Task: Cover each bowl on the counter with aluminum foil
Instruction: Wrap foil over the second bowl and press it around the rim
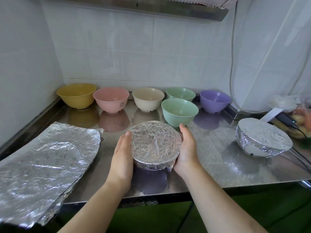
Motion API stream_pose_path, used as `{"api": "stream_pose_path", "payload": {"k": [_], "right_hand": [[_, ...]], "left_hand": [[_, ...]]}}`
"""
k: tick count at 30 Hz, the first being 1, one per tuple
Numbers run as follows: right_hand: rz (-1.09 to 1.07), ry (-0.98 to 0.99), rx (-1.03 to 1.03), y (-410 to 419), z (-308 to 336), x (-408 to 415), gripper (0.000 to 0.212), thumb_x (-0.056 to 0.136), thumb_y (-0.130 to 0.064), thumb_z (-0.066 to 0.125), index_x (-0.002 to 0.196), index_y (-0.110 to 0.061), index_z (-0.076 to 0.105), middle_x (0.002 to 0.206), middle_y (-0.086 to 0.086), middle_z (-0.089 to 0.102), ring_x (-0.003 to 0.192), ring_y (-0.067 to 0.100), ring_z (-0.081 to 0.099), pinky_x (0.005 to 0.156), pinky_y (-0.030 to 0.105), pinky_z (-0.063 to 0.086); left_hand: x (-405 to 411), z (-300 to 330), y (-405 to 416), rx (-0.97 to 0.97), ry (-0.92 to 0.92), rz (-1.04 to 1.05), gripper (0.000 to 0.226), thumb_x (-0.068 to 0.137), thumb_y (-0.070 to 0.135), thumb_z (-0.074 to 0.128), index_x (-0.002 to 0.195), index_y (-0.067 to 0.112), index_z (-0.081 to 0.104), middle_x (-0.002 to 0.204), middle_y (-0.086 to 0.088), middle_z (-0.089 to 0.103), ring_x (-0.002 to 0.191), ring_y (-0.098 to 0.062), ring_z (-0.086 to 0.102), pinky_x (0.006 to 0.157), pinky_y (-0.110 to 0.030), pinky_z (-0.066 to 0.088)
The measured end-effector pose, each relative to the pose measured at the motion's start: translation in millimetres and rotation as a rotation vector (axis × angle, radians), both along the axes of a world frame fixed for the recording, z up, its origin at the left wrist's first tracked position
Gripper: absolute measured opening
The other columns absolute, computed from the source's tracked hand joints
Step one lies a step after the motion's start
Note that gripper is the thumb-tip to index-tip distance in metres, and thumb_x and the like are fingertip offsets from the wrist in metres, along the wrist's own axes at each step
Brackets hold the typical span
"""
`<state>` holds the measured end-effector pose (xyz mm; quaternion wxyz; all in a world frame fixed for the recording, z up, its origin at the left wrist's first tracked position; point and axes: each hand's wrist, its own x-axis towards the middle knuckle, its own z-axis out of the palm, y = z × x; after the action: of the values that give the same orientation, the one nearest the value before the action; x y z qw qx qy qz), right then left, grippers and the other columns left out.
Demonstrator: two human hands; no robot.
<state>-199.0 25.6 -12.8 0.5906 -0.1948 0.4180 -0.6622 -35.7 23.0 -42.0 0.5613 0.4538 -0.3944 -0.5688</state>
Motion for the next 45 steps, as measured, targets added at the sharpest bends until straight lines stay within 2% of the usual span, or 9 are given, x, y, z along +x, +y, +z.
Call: {"api": "stream_pose_path", "payload": {"k": [8,14,18,22,27,31,38,42,45], "right_hand": [[-0.029,0.231,-0.006,-3.1,1.1,-16.7,0.054,0.109,-0.041,0.044,0.115,0.003,0.074,0.104,0.018,0.079,0.089,0.026,0.075,0.082,0.036,0.056],[0.031,0.274,-0.029,-16.6,-1.3,-20.2,0.051,0.111,-0.039,0.04,0.127,-0.003,0.073,0.124,0.017,0.076,0.122,0.035,0.069,0.11,0.048,0.051],[0.107,0.311,-0.036,-18.2,-5.3,-20.5,0.051,0.113,-0.039,0.037,0.125,-0.006,0.074,0.123,0.015,0.077,0.119,0.032,0.071,0.114,0.052,0.048],[0.12,0.358,0.011,-18.8,-2.7,-23.6,0.05,0.112,-0.042,0.041,0.112,-0.005,0.076,0.113,0.018,0.079,0.106,0.031,0.074,0.11,0.051,0.05],[0.155,0.432,-0.051,-29.1,14.7,-34.8,0.06,0.109,-0.048,0.039,0.129,-0.001,0.071,0.128,0.015,0.074,0.125,0.03,0.068,0.115,0.045,0.047],[0.24,0.502,-0.047,-38.7,18.5,-28.7,0.064,0.111,-0.052,0.033,0.129,-0.006,0.074,0.129,0.015,0.074,0.128,0.03,0.067,0.117,0.048,0.045],[0.175,0.343,0.027,-33.6,13.4,-24.4,0.064,0.109,-0.05,0.038,0.127,0.0,0.073,0.123,0.024,0.074,0.124,0.041,0.067,0.112,0.05,0.05],[-0.141,0.167,0.031,-15.6,9.6,-17.6,0.058,0.107,-0.047,0.044,0.123,0.0,0.073,0.121,0.019,0.076,0.123,0.039,0.068,0.112,0.049,0.049],[-0.279,0.069,-0.025,8.5,8.3,-4.6,0.05,0.108,-0.042,0.044,0.119,-0.003,0.074,0.117,0.014,0.078,0.115,0.031,0.073,0.106,0.044,0.054]], "left_hand": [[14.7,4.0,3.1,-0.018,-0.078,0.02,0.051,0.093,0.069,0.051,0.129,0.039,0.069,0.128,0.017,0.071,0.128,-0.009,0.062,0.118,-0.047,0.038],[4.4,29.5,9.0,-0.079,-0.119,0.1,0.045,0.098,0.053,0.049,0.136,0.037,0.065,0.134,0.023,0.065,0.132,-0.002,0.054,0.121,-0.04,0.036],[-3.8,33.5,11.3,-0.092,-0.203,0.101,0.041,0.111,0.034,0.037,0.145,0.031,0.058,0.136,0.025,0.059,0.125,0.006,0.051,0.102,-0.012,0.032],[-2.3,31.8,9.4,-0.073,-0.214,0.108,0.04,0.11,0.036,0.037,0.143,0.033,0.06,0.14,0.021,0.059,0.133,-0.001,0.049,0.108,-0.024,0.032],[4.6,28.4,3.7,-0.043,-0.152,0.106,0.034,0.103,0.046,0.049,0.133,0.04,0.064,0.131,0.026,0.063,0.131,-0.002,0.054,0.118,-0.036,0.038],[-5.0,31.8,7.9,-0.066,-0.23,0.118,0.037,0.11,0.033,0.041,0.142,0.033,0.058,0.132,0.024,0.059,0.128,-0.001,0.049,0.106,-0.023,0.032],[-12.1,31.1,10.9,-0.077,-0.276,0.206,0.043,0.11,0.032,0.036,0.146,0.028,0.058,0.142,0.017,0.058,0.132,-0.002,0.048,0.106,-0.024,0.031],[-6.6,30.7,12.1,-0.11,-0.309,0.199,0.037,0.106,0.043,0.047,0.14,0.032,0.059,0.126,0.025,0.06,0.128,-0.005,0.051,0.103,-0.023,0.034],[-7.8,27.1,20.3,-0.196,-0.475,0.143,0.065,0.096,0.063,0.056,0.15,0.027,0.05,0.146,0.014,0.055,0.139,-0.008,0.047,0.117,-0.033,0.036]]}}
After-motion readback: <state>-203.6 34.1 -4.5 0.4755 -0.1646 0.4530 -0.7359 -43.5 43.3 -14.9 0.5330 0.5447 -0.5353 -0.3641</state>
